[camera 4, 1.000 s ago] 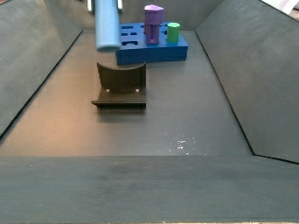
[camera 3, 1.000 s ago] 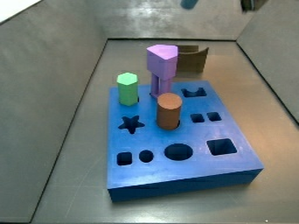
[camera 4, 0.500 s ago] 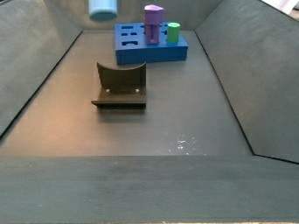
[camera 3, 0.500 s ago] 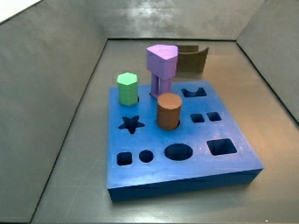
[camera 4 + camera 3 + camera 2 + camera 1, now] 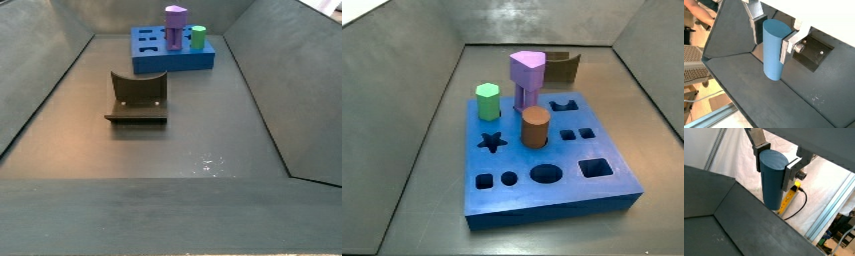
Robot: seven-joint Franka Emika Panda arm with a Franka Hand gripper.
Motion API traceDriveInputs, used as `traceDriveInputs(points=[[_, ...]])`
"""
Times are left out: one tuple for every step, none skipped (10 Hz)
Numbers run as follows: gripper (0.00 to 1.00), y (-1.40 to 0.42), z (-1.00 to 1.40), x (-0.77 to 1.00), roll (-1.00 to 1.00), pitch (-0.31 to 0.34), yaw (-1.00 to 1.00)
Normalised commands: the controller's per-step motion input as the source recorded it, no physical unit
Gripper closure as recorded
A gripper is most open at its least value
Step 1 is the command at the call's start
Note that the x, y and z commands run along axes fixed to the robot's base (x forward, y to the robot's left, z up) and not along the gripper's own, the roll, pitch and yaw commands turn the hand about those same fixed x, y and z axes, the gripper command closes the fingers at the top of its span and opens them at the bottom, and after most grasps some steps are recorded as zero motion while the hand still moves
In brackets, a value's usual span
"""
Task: Pick up the oval object. Move up. Place the oval object on the fixture. Regrasp the oval object. Move to above the board. Insert the oval object.
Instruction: Move to above the board.
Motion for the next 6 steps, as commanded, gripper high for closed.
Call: traceDriveInputs(points=[[1.00, -1.00, 0.04, -0.49, -1.00, -0.025, -0.05], [1.00, -1.00, 0.03, -0.50, -1.00, -0.033, -0.05], [1.00, -1.00, 0.03, -0.52, -1.00, -0.052, -0.05], [1.00, -1.00, 0.02, -0.53, -1.00, -0.059, -0.06], [1.00, -1.00, 0.02, -0.53, -1.00, -0.061, -0.06], [1.00, -1.00, 0.03, -0.54, -1.00, -0.059, -0.07]])
